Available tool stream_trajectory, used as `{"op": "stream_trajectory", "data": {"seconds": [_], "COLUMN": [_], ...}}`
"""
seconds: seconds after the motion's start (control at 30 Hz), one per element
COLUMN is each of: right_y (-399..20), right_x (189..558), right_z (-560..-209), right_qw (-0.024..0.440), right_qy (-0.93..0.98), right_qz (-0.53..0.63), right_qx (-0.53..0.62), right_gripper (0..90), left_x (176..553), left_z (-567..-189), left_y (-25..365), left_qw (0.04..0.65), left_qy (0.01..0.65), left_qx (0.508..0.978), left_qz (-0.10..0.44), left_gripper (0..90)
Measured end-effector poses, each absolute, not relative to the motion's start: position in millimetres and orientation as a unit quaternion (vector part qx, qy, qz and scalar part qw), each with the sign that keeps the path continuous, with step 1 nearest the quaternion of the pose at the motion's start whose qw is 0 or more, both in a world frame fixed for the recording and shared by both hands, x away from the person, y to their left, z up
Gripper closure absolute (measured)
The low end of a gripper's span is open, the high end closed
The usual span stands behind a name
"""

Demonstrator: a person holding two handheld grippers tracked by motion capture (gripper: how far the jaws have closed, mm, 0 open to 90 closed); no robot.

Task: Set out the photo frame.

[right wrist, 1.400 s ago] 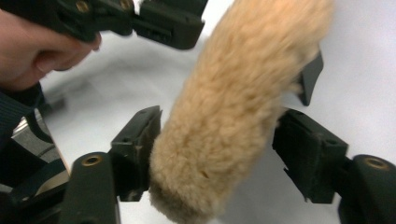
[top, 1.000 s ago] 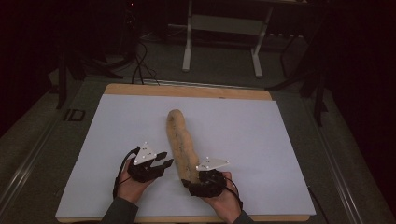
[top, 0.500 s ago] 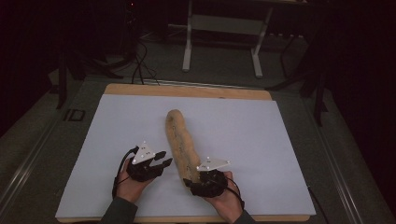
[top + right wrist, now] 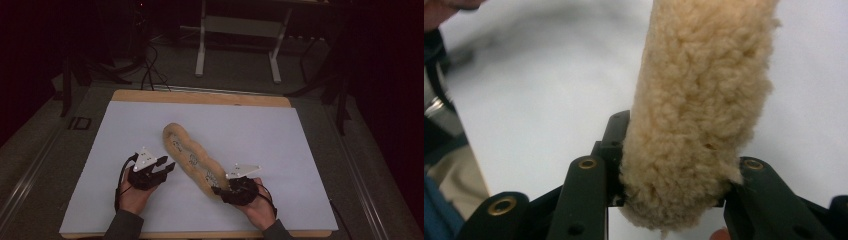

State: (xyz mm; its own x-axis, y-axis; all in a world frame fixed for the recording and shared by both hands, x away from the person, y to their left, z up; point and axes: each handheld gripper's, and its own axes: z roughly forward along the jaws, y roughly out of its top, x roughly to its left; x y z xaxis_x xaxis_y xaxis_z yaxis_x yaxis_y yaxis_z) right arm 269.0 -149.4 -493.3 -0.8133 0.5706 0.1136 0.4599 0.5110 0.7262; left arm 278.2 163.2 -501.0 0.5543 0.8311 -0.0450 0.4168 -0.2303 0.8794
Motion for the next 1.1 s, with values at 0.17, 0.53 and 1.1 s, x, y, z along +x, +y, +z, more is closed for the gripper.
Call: {"op": "stream_trajectory", "data": {"seconds": [0.17, 0.53, 1.1], "right_y": [-161, -175, -192], "right_x": [280, 296, 305], "right_z": [-492, -485, -490], "right_qw": [0.056, 0.119, 0.119], "right_qy": [0.875, 0.886, 0.853], "right_qz": [0.392, 0.347, 0.356], "right_qx": [0.280, 0.282, 0.363], "right_gripper": [64.9, 60.7, 60.8], "left_x": [287, 316, 319], "left_z": [-502, -507, -513], "left_y": [175, 179, 185], "left_qw": [0.440, 0.425, 0.423], "left_qy": [0.444, 0.476, 0.487], "left_qx": [0.736, 0.721, 0.726], "left_qz": [0.259, 0.271, 0.237], "left_gripper": [60.3, 53.3, 71.2]}}
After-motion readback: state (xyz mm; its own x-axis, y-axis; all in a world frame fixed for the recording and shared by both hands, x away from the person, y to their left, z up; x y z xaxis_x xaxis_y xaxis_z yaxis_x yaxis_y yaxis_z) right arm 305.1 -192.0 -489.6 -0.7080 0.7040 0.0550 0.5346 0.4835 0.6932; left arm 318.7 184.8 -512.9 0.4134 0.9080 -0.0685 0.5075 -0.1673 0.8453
